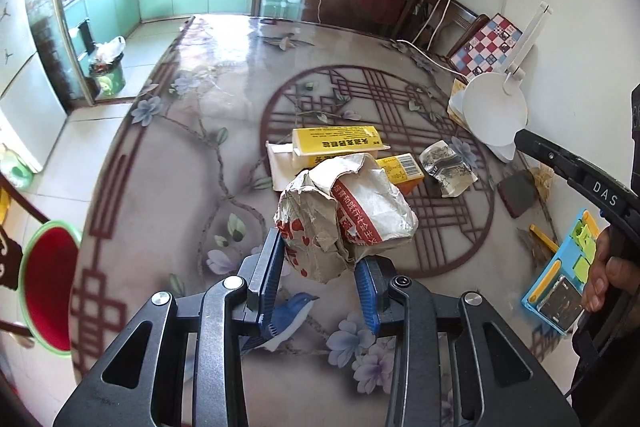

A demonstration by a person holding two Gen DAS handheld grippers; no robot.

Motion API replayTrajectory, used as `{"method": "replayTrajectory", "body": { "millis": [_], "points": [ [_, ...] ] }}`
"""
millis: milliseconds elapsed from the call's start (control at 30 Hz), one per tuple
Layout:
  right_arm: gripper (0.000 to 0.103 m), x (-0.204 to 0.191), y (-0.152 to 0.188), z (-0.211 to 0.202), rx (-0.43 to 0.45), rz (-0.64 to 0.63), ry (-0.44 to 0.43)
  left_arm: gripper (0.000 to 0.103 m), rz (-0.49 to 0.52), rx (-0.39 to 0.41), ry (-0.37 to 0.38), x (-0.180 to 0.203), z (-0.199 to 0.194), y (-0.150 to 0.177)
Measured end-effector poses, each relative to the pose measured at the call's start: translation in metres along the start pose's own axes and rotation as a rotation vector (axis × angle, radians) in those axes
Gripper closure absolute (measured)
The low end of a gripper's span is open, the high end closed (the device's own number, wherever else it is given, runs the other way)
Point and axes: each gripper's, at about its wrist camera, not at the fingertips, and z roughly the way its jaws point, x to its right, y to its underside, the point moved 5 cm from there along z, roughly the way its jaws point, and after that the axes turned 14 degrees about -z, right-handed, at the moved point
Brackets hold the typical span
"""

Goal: Collect trash
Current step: 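Grasp crumpled white-red paper bag with left tool while right tool grasps silver foil wrapper, then carry paper bag and foil wrapper over red bucket and open both tools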

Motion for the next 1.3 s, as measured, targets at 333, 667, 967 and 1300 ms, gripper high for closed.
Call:
{"method": "replayTrajectory", "body": {
  "millis": [333, 667, 967, 1300],
  "points": [
    [0.103, -0.036, -0.001, -0.014, 0.005, -0.001, 0.006, 0.07, -0.034, 0.01, 0.008, -0.034, -0.015, 0.006],
    [0.103, -0.081, -0.001, -0.021, -0.014, 0.016, 0.037, 0.069, -0.01, -0.024, 0.04, -0.069, -0.019, 0.004],
    [0.103, -0.117, 0.003, -0.019, -0.035, 0.022, 0.043, 0.069, -0.013, -0.052, 0.047, -0.096, -0.021, 0.002],
    [0.103, -0.155, -0.01, -0.015, -0.026, 0.007, 0.041, 0.068, -0.008, -0.036, 0.053, -0.127, -0.032, -0.008]
  ]
}}
